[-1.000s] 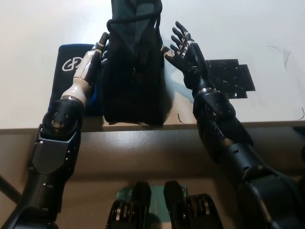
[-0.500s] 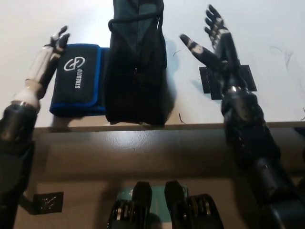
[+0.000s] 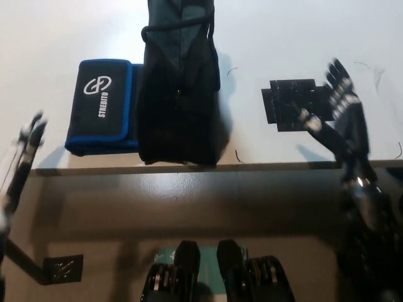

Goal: Use both hands to pick up the lunch bag on the right hand side and smoothly move it near the note book on the left hand side

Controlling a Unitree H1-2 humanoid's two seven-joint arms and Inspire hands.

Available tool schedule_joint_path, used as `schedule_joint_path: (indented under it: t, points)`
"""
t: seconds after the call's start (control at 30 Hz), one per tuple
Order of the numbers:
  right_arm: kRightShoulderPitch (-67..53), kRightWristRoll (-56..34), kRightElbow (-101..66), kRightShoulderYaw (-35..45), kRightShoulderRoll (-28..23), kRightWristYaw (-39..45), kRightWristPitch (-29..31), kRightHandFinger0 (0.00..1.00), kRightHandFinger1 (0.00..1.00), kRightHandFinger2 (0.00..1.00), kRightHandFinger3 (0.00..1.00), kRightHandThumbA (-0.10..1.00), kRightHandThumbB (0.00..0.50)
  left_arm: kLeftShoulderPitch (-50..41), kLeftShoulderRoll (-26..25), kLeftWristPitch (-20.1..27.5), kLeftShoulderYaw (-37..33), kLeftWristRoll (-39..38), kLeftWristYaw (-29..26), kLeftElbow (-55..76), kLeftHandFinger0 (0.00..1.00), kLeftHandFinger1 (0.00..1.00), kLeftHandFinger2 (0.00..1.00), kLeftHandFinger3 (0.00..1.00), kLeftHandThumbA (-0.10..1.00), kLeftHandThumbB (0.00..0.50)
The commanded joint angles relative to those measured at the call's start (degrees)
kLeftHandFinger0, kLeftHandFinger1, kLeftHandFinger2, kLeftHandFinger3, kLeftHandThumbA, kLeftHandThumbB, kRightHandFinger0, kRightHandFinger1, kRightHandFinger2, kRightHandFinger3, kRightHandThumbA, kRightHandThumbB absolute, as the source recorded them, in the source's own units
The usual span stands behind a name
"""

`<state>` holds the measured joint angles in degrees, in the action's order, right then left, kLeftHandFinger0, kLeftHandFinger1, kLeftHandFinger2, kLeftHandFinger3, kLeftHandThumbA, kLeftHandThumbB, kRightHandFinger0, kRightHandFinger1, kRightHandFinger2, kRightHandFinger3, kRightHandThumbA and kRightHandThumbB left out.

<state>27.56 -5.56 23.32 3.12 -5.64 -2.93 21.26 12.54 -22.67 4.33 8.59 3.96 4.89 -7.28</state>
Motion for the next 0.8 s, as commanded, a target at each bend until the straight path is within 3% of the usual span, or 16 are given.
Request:
schedule_joint_path:
  t: [0.0, 0.07, 0.17, 0.23, 0.3, 0.37, 0.77]
  points:
    - [-10.43, -0.97, -21.78, 2.97, -5.3, 2.26, -0.93, 1.0, 1.0, 1.0, 1.0, 1.0, 0.254, -12.93, -3.68, 12.64, 9.23, -9.15, 0.43, 11.67, 1.0, 1.0, 1.0, 1.0, 1.0, 0.355]
    - [-12.33, -1.08, -20.72, 2.97, -5.46, 2.35, -0.13, 1.0, 1.0, 1.0, 1.0, 1.0, 0.245, -14.85, -3.15, 12.9, 9.97, -8.76, -0.11, 11.32, 1.0, 1.0, 1.0, 1.0, 1.0, 0.335]
    - [-14.82, -1.46, -17.96, 3.07, -5.6, 2.55, 1.9, 1.0, 1.0, 1.0, 1.0, 1.0, 0.197, -15.21, -2.52, 17.37, 10.78, -8.12, -0.91, 6.21, 1.0, 1.0, 1.0, 1.0, 1.0, 0.233]
    - [-15.71, -1.57, -16.95, 3.05, -5.59, 2.56, 2.22, 1.0, 1.0, 1.0, 1.0, 1.0, 0.177, -15.46, -2.35, 18.69, 11.05, -7.48, -1.24, 4.24, 1.0, 1.0, 1.0, 1.0, 1.0, 0.192]
    - [-16.88, -1.41, -15.6, 3.05, -5.27, 2.25, 2.91, 1.0, 1.0, 1.0, 1.0, 1.0, 0.161, -15.69, -1.98, 19.65, 11.53, -6.73, -1.93, 1.52, 1.0, 1.0, 1.0, 1.0, 1.0, 0.218]
    - [-18.2, -2.23, -15.02, 3.01, -5.08, 2.67, 3.25, 1.0, 1.0, 1.0, 1.0, 1.0, 0.134, -15.93, -1.34, 20.86, 11.89, -7.18, -1.99, -0.55, 1.0, 1.0, 1.0, 1.0, 1.0, 0.202]
    - [-23.83, -3.62, -13.11, 2.48, -3.82, 4.09, 4.77, 1.0, 1.0, 1.0, 1.0, 1.0, 0.142, -18.37, 0.43, 22.6, 12.06, -2.91, -4.14, -4.36, 1.0, 1.0, 1.0, 1.0, 1.0, 0.184]
